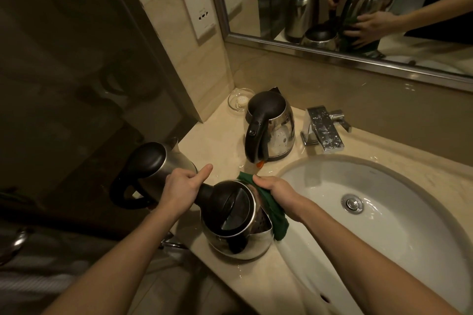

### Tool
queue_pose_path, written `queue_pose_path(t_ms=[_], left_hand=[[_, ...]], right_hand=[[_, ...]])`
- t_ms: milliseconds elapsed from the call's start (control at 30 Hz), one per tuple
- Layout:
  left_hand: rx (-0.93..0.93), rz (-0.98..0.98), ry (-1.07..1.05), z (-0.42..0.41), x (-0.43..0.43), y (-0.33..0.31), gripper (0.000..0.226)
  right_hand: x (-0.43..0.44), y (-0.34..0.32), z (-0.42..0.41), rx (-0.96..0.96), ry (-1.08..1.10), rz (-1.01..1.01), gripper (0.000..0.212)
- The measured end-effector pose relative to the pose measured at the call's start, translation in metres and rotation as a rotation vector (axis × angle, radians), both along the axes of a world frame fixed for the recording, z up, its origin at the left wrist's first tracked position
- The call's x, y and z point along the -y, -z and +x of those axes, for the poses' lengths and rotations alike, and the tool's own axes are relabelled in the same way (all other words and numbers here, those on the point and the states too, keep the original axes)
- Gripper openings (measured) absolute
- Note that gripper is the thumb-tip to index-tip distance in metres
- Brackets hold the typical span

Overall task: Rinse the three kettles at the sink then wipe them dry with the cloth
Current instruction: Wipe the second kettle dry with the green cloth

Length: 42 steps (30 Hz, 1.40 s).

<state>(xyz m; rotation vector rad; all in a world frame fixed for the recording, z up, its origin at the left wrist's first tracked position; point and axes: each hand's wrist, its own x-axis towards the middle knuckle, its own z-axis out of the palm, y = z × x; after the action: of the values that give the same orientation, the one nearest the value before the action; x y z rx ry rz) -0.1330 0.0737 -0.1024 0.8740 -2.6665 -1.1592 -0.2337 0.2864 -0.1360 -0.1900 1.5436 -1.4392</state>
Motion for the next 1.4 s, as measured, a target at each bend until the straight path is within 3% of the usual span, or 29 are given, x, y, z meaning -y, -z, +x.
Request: queue_pose_path(t_ms=[100, 267, 500, 600, 767, 900, 1033, 1233, 1400], left_hand=[[-0.023, -0.011, -0.043, 0.001, -0.006, -0.002, 0.064], [-0.038, -0.023, -0.118, 0.004, -0.009, 0.000, 0.068], [-0.056, -0.014, -0.201, 0.010, -0.015, -0.004, 0.077], [-0.060, -0.023, -0.240, 0.015, -0.022, -0.011, 0.071], [0.003, -0.006, -0.428, 0.019, -0.038, -0.017, 0.065], [0.051, -0.065, -0.526, 0.021, -0.051, -0.024, 0.063], [0.130, -0.099, -0.577, 0.022, -0.051, -0.024, 0.074], [0.207, -0.172, -0.424, 0.030, -0.042, -0.030, 0.067], [0.255, 0.024, -0.272, 0.034, -0.026, -0.027, 0.073]], right_hand=[[-0.002, -0.010, 0.001, 0.008, 0.066, -0.075, 0.039], [-0.008, -0.020, 0.003, 0.023, 0.166, -0.160, 0.038], [-0.018, 0.001, 0.027, 0.112, 0.312, 0.009, 0.039], [-0.026, -0.008, 0.027, 0.218, 0.433, -0.057, 0.039], [-0.033, -0.022, 0.025, 0.334, 0.583, -0.254, 0.041], [-0.030, -0.032, 0.041, 0.323, 0.643, -0.219, 0.039], [-0.022, -0.025, 0.063, 0.364, 0.666, -0.152, 0.037], [-0.040, -0.013, 0.070, 0.370, 0.776, -0.128, 0.035], [-0.066, -0.007, 0.057, 0.325, 0.790, -0.076, 0.039]])
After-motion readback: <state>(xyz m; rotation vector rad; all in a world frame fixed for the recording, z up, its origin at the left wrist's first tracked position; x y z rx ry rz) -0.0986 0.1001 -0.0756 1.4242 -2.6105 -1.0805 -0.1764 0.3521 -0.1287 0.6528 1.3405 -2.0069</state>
